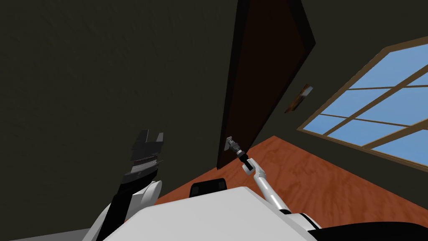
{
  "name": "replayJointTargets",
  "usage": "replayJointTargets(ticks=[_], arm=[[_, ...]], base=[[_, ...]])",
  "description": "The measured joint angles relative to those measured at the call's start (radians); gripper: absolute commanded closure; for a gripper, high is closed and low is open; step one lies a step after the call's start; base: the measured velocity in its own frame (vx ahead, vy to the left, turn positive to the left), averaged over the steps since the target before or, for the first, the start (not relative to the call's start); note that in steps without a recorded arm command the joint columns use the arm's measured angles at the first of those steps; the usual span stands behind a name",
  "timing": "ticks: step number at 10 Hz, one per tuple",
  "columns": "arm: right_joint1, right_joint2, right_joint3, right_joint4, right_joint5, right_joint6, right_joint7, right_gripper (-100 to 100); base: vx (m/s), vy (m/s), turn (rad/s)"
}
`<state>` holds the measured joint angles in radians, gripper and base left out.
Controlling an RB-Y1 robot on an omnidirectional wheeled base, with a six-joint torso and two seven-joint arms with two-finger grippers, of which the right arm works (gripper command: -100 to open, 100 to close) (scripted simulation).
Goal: Pull the door open
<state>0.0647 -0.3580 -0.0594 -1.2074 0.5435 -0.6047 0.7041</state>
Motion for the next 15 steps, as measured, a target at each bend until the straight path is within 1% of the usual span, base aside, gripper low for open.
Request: replayJointTargets(ticks=[1,2,7,11,15], arm=[[0.0,0.0,0.0,0.0,0.0,0.0,0.0,100],[-0.003,-0.001,0.001,0.005,-0.011,0.001,-0.013,100],[-0.02,0.0,0.01,0.02,-0.066,0.008,-0.098,100],[-0.039,0.0,0.021,0.037,-0.127,0.014,-0.189,100],[-0.062,0.001,0.033,0.063,-0.204,0.02,-0.298,100]], base=[[-0.036,-0.036,0.071],[-0.056,-0.047,0.08],[-0.051,-0.035,0.064],[-0.073,-0.057,0.085],[-0.074,-0.06,0.098]])
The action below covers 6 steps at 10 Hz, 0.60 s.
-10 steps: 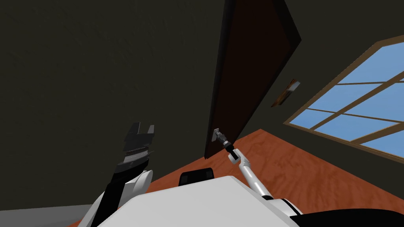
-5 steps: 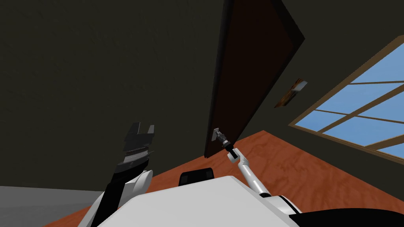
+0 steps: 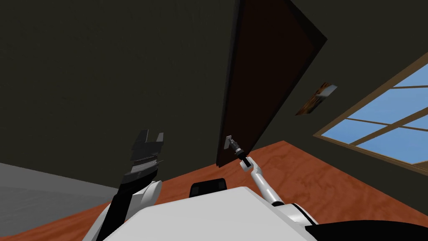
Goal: Pull the door open
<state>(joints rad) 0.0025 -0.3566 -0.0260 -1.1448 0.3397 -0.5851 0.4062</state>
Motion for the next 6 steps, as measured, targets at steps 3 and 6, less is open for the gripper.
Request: replayJointTargets(ticks=[3,6], arm=[[-0.012,0.0,0.007,0.013,-0.044,0.006,-0.067,100],[-0.026,0.002,0.015,0.025,-0.09,0.011,-0.134,100]], base=[[-0.057,-0.04,0.074],[-0.061,-0.051,0.08]])
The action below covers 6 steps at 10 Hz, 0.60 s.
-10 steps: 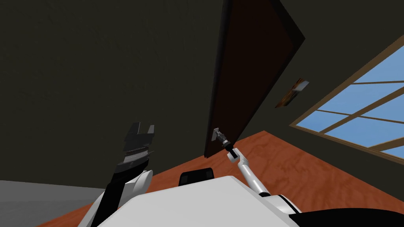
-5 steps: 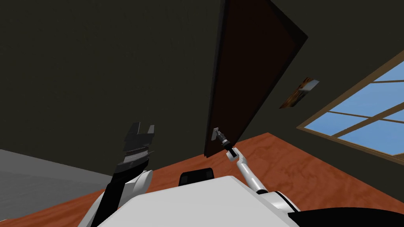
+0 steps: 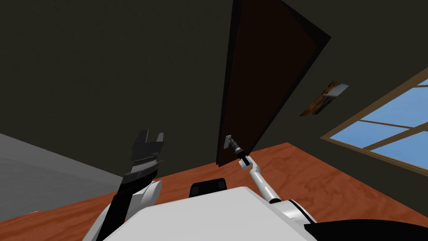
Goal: Pull the door open
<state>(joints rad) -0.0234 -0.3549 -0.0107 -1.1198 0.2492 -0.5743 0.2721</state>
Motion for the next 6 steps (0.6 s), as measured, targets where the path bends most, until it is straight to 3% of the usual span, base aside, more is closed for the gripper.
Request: replayJointTargets(ticks=[6], arm=[[-0.029,-0.001,0.016,0.028,-0.1,0.011,-0.145,100]], base=[[-0.067,-0.051,0.087]])
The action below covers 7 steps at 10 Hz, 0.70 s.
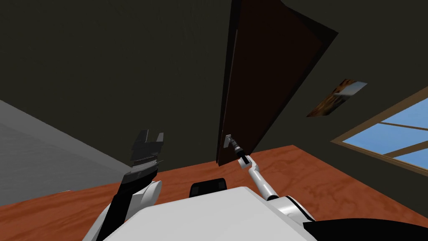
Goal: Pull the door open
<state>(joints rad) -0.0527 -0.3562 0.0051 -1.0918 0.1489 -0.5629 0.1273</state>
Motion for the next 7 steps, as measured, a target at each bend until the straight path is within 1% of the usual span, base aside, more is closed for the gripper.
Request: replayJointTargets(ticks=[2,3,6,7], arm=[[-0.006,0.001,0.005,0.008,-0.028,0.003,-0.046,100],[-0.014,0.001,0.008,0.017,-0.052,0.003,-0.073,100],[-0.026,0.003,0.015,0.03,-0.092,0.01,-0.137,100],[-0.028,0.002,0.018,0.033,-0.11,0.011,-0.162,100]], base=[[-0.081,-0.052,0.098],[-0.061,-0.043,0.066],[-0.05,-0.045,0.087],[-0.084,-0.055,0.141]])
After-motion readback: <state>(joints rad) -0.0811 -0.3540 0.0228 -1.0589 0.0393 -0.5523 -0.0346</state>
